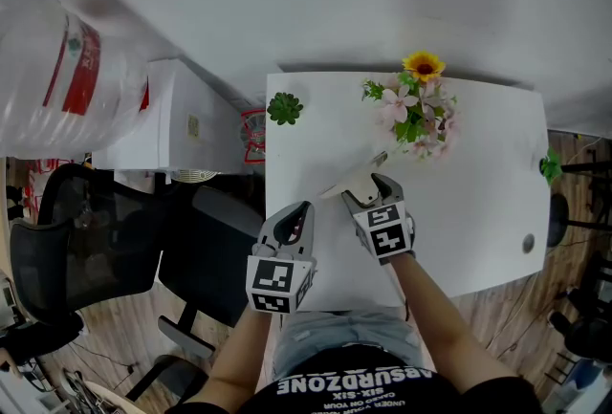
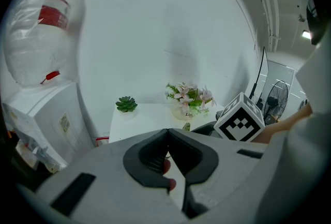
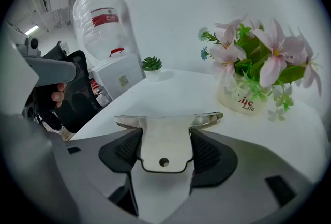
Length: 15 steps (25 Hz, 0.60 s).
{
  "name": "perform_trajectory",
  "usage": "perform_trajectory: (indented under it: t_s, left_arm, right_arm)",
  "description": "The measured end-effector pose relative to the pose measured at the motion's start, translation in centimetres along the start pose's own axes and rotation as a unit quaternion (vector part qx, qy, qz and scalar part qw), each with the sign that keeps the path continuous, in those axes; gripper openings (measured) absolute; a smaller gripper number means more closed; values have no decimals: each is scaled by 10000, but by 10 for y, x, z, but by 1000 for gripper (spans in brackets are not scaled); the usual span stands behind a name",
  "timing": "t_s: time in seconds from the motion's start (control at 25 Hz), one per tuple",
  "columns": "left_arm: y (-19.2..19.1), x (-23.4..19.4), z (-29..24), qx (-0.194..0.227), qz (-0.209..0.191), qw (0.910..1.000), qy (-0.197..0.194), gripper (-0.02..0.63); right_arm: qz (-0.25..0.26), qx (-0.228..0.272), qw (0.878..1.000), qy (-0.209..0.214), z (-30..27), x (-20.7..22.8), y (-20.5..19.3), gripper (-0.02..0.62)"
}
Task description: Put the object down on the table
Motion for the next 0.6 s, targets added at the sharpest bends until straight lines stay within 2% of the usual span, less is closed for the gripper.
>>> perform_trajectory:
  t_s: [0.6]
  left_arm:
    - [-1,-4,-4,-56,-1,10000,11,6]
  right_arm:
    - [31,-160,9999,-36,-11,4,-6,288]
Point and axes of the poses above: the fingertips, and each gripper's own axes: z backward along the fingers, x to its right, y out of its top, the point moved 4 cm from there along z, backward along the fingers, and after that the axes turned 6 degrees about y, right-handed, at the moved point
